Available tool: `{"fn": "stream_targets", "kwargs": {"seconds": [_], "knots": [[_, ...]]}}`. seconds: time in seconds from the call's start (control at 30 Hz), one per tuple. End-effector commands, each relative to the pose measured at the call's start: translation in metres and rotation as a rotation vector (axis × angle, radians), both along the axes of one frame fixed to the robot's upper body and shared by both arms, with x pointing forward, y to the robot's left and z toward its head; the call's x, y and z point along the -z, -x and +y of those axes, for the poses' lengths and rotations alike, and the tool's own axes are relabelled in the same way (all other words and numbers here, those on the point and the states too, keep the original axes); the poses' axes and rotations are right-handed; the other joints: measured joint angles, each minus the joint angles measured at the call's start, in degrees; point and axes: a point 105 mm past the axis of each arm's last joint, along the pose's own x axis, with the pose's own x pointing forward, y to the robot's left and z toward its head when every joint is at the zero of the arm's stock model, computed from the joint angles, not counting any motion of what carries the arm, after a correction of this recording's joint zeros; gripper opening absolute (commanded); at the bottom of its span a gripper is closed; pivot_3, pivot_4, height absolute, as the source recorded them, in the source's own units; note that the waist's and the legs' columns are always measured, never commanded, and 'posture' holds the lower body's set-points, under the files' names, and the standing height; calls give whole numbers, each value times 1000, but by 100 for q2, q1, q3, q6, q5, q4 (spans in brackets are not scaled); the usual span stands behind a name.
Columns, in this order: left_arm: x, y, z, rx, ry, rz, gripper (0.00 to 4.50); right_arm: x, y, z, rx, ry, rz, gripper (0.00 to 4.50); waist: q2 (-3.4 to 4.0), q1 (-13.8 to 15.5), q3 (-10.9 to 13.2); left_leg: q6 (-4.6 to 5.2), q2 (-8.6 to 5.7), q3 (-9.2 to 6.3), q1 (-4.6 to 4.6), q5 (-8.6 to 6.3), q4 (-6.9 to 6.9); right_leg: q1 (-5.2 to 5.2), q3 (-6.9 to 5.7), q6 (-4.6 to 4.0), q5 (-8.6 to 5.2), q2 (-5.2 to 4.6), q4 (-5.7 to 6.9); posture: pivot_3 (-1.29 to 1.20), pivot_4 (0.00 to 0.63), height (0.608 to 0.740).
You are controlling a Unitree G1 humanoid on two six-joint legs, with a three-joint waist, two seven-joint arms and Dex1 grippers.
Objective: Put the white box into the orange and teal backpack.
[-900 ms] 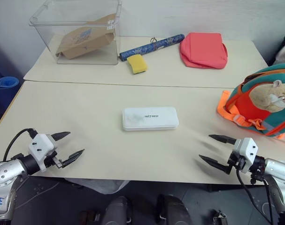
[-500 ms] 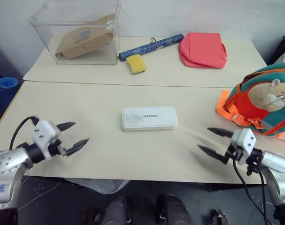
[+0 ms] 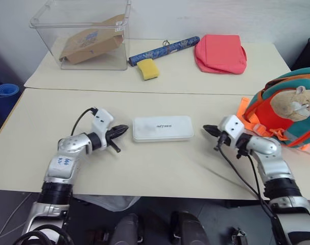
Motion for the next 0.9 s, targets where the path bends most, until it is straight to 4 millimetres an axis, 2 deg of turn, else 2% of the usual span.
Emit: {"fn": "stream_targets", "kwargs": {"seconds": [0.03,0.17,0.3,0.53,0.63,0.73,0.83,0.9], "knots": [[-8,-5,-6,-1,6,-33,31,-7,-2,10,-30,-18,-25,0,0,4,0,0,0,-1,0,0,0,0,1,0,0,0,0,0,150,740],[-8,-7,-16,16,16,-45,31,-8,4,24,-66,-61,-21,0,0,12,0,0,-1,-7,-1,1,-1,2,7,0,0,0,0,0,150,740],[-9,-1,-24,74,25,-60,31,-9,19,31,-114,-75,5,0,0,20,0,1,-3,-12,-2,2,0,5,9,0,0,-3,0,0,150,740],[-3,35,-27,202,13,-7,31,-11,55,30,-144,-64,47,0,0,11,0,-3,0,-13,-3,-1,-5,3,13,0,0,-8,-5,0,150,740],[1,56,-16,207,-15,24,31,-7,77,22,-131,-55,99,0,0,14,0,-5,3,-13,2,-3,-4,5,16,0,0,-10,-5,0,150,740],[-3,66,-5,165,-8,36,31,-6,95,17,-126,-52,142,0,0,25,0,-8,4,-17,2,-5,-7,6,18,0,0,-13,-7,0,150,740],[-1,76,5,145,-25,61,31,-8,103,7,-88,-49,143,0,0,29,0,-7,4,-19,2,-5,-4,7,19,0,0,-16,-13,0,150,740],[4,78,17,120,-33,107,31,-3,103,-7,-48,-3,146,0,0,29,0,-8,3,-18,6,-7,-5,9,21,-1,0,-17,-26,0,150,740]]}}
